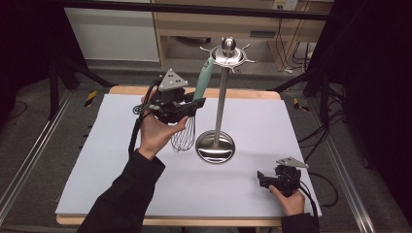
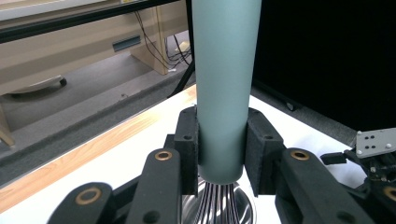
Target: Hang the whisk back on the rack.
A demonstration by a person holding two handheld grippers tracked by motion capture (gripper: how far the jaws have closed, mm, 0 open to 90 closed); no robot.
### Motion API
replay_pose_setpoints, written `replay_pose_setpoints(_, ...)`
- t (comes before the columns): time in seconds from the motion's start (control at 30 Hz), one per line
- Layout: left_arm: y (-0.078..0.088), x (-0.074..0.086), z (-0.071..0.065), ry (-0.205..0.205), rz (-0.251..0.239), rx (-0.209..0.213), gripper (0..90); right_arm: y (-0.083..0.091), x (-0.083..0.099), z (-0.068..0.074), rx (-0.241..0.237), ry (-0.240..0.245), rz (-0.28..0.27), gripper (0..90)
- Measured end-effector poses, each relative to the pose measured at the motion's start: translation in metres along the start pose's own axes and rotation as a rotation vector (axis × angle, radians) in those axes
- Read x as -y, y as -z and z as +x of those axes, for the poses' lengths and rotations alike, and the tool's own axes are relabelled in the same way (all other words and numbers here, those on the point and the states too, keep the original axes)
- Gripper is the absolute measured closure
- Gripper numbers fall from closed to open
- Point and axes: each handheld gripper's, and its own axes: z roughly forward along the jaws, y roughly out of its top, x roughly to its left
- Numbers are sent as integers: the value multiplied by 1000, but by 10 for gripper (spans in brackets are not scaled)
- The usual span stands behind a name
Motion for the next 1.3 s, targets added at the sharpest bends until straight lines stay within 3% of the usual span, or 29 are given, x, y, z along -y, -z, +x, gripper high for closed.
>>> replay_pose_setpoints(1.3,-36,4,1,5,-64,-1,684,-1,0,1,5,4,11,58)
